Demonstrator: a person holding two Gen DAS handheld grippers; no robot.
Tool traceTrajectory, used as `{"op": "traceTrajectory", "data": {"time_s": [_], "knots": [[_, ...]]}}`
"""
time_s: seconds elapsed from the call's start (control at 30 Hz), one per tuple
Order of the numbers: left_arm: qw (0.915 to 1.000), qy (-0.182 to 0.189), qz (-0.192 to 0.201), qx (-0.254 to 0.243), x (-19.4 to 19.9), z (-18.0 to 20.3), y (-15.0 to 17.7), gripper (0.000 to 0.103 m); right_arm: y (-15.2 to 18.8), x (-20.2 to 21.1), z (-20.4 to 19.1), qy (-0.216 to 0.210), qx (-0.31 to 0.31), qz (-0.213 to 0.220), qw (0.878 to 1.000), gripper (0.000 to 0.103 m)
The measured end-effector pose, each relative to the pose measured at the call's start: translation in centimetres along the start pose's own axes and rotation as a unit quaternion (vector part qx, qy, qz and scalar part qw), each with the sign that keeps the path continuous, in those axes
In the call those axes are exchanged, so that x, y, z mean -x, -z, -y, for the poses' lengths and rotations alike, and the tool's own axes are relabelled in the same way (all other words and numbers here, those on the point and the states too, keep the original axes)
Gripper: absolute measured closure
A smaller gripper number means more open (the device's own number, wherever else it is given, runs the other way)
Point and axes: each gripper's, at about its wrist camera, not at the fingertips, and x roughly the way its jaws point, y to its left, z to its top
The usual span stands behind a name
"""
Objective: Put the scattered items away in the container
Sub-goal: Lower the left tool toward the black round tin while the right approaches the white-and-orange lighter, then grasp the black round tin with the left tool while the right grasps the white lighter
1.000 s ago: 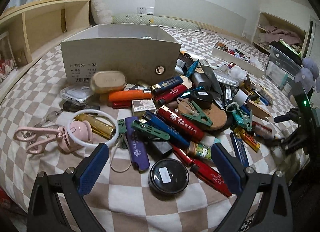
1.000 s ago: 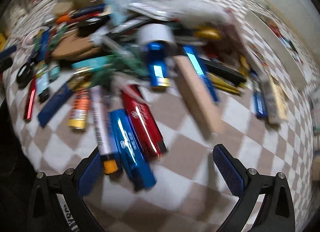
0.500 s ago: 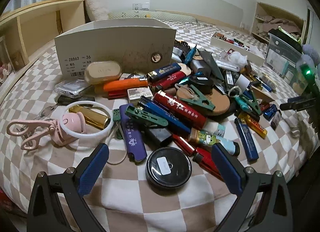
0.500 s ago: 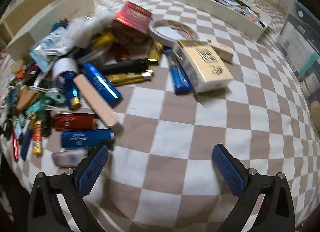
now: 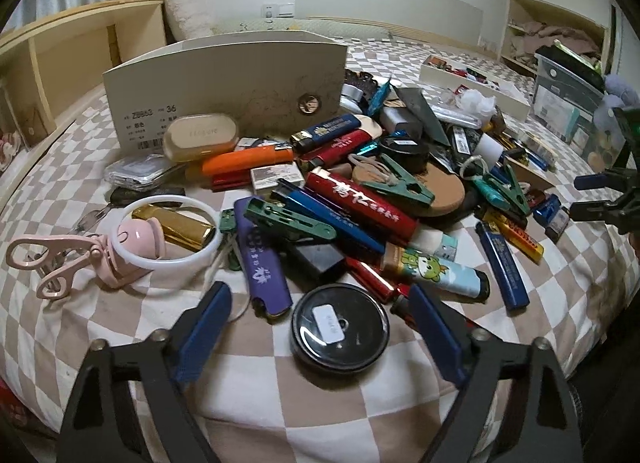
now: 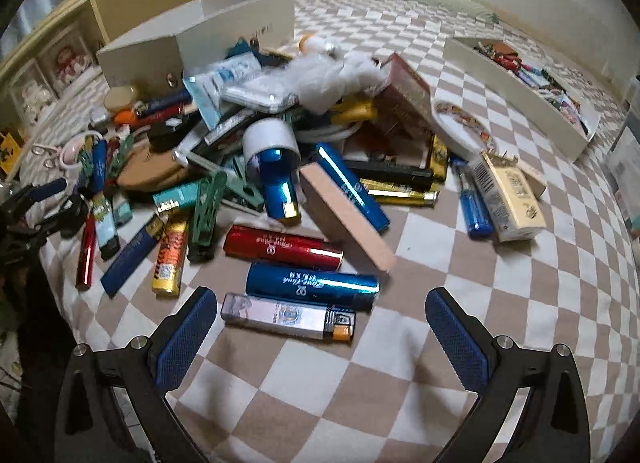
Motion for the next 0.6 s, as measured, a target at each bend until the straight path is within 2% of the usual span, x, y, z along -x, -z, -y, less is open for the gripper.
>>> {"op": "traceTrajectory", "data": {"time_s": [0.07,0.13,0.27,0.37,0.5,0.6], "knots": [[1.0,0.005,-0.003,-0.006,-0.1,0.2,0.3,0.028,0.0,-0.8,0.1,0.004,-0.005,-0.015,1.0,0.0],[0.9999,0.009,-0.002,-0.006,-0.1,0.2,0.4,0.029,-0.2,-1.4,0.5,0.005,-0.014,-0.027,1.0,0.0],[0.9997,0.021,-0.001,0.009,0.0,-0.4,0.4,0.043,0.1,-2.2,1.0,0.008,-0.034,-0.052,0.998,0.0],[0.9994,0.03,0.0,0.018,0.1,-0.6,0.4,0.044,0.0,-2.1,0.6,-0.004,-0.026,-0.046,0.999,0.0],[0.9993,0.036,-0.002,0.011,0.3,-0.2,0.6,0.052,0.0,-1.7,-0.4,-0.022,-0.002,-0.027,0.999,0.0],[0.9993,0.037,-0.004,0.006,0.4,0.0,0.9,0.053,0.0,-1.9,-0.8,-0.023,0.009,-0.029,0.999,0.0]]}}
